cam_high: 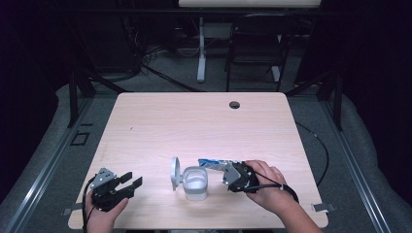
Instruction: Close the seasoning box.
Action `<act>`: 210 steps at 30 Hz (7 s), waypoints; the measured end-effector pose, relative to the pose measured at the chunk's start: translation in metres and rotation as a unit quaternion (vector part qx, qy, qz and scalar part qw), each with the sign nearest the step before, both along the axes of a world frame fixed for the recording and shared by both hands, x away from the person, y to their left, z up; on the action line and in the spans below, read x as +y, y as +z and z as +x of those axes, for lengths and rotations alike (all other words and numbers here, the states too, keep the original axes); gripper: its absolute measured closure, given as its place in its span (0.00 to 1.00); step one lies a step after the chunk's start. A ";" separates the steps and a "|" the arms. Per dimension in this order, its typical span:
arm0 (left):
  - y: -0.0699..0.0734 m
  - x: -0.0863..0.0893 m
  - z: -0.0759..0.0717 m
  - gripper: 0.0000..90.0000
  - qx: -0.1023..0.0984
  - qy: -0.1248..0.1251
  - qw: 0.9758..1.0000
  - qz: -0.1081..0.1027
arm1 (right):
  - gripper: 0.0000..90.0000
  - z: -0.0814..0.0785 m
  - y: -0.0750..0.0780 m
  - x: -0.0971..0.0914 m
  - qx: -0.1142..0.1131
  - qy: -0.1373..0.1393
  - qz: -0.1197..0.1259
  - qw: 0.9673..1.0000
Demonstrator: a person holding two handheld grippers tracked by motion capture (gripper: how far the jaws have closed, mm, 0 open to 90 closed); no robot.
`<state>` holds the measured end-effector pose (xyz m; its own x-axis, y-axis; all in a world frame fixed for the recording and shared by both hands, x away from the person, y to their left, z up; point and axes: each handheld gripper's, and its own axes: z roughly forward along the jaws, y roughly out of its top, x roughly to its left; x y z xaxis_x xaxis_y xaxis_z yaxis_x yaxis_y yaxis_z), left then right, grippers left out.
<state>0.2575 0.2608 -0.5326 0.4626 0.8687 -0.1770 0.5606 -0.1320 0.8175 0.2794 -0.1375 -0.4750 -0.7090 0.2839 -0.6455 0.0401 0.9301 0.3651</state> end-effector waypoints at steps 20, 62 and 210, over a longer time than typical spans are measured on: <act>-0.001 -0.003 0.001 0.57 -0.001 -0.002 1.000 0.003 | 1.00 0.010 -0.024 -0.034 0.043 -0.095 0.205 0.973; 0.005 -0.016 -0.002 0.57 -0.010 -0.019 1.000 0.010 | 0.75 0.002 -0.075 -0.055 0.068 -0.163 0.362 0.915; -0.002 -0.019 -0.012 0.58 -0.013 -0.024 0.999 0.025 | 0.49 -0.053 -0.079 -0.102 0.067 -0.192 0.405 0.891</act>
